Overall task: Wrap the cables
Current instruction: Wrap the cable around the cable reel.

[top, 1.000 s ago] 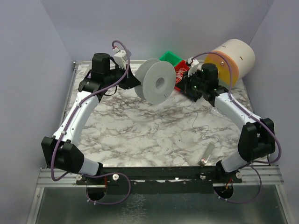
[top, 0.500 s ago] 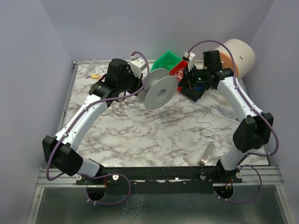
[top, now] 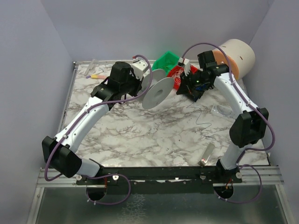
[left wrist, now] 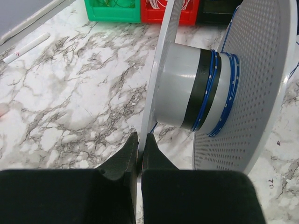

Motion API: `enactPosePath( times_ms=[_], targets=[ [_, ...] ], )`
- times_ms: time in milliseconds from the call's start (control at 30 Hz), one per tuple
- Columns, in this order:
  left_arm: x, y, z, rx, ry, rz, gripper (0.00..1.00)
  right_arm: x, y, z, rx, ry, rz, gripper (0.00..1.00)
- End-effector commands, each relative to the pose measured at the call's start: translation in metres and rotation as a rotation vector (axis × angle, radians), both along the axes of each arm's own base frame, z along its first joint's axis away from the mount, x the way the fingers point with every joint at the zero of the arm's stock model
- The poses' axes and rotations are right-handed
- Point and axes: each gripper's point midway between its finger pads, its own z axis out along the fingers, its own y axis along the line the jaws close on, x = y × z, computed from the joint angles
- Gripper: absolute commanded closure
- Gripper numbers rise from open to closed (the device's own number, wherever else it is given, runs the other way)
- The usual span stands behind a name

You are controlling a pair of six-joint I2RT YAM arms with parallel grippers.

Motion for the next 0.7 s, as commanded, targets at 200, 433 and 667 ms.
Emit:
enactPosePath(
  times_ms=[200,433,667],
  targets=[
    [0.027,0.017,0.003,0.040,-0.078,0.158,1.00,-0.030,0.010,0.023,0.067,0.112,0.090,1.00],
    [0.039,0.033,-0.011,0.103,-0.080,0.289,1.00,-0.044,0.037,0.072,0.314,0.165,0.159,1.00],
    [0.031,0.018,-0.017,0.061,-0.057,0.207,1.00,-0.029,0.046,0.109,0.434,0.061,0.109,0.99]
  ],
)
